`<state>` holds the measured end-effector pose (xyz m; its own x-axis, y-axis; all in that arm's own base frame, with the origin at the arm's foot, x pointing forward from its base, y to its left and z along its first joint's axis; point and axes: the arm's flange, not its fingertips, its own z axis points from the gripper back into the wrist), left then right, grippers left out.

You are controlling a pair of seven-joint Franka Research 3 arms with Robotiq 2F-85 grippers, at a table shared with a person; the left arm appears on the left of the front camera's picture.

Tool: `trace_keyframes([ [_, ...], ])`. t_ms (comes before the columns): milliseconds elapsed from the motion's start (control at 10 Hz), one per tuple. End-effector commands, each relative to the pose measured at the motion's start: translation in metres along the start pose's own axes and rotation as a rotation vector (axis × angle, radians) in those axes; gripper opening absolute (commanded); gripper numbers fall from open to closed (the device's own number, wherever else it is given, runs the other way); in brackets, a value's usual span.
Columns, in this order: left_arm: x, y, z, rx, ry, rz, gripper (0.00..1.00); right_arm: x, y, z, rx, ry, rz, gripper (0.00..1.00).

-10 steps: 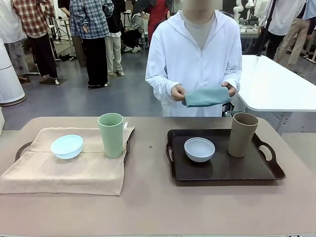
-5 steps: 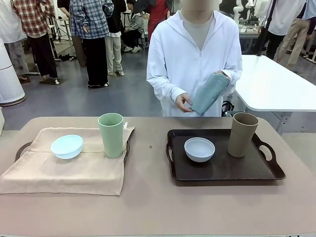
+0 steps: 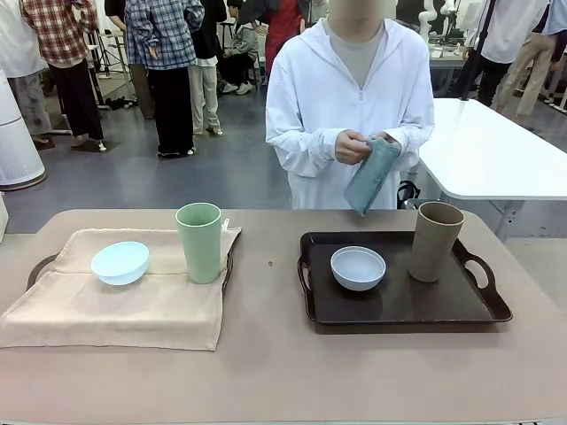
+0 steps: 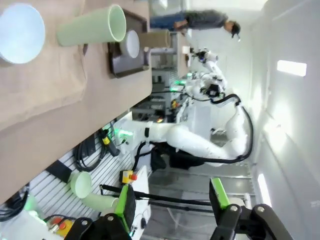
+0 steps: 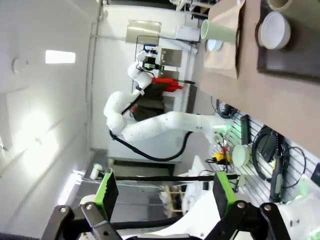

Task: Set up a tray with a mat and arrange the tableware.
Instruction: Pick up the Picnic Bowl and Reusable plastic cup from the Handle tray in front of the human's position and hold them in the air.

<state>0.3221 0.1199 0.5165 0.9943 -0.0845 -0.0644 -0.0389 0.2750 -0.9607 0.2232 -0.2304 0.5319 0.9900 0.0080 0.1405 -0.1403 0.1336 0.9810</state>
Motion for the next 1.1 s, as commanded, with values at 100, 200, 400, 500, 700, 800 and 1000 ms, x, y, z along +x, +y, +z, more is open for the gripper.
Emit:
trace_keyframes([
  [100, -0.007, -0.059, -0.079, 0.228, 0.086, -0.010, 0.79, 0.040, 0.002, 0.001, -0.135, 0.021, 0.267, 1.00],
  [200, -0.007, -0.071, -0.107, 0.293, 0.094, -0.007, 0.79, 0.053, -0.002, -0.002, -0.186, 0.047, 0.320, 1.00],
  [400, -0.008, -0.093, -0.174, 0.469, 0.083, -0.008, 0.79, 0.072, -0.003, -0.025, -0.333, 0.096, 0.482, 1.00],
  [500, -0.009, -0.101, -0.204, 0.537, 0.087, -0.002, 0.79, 0.074, -0.001, -0.041, -0.403, 0.116, 0.567, 1.00],
  [700, -0.005, -0.110, -0.262, 0.662, 0.089, 0.041, 0.79, 0.070, -0.005, -0.073, -0.541, 0.173, 0.693, 1.00],
  [800, 0.001, -0.114, -0.288, 0.722, 0.086, 0.049, 0.79, 0.070, -0.010, -0.081, -0.551, 0.199, 0.710, 1.00],
  [1000, 0.014, -0.120, -0.324, 0.797, 0.009, 0.028, 0.79, 0.069, -0.022, -0.082, -0.562, 0.217, 0.704, 1.00],
])
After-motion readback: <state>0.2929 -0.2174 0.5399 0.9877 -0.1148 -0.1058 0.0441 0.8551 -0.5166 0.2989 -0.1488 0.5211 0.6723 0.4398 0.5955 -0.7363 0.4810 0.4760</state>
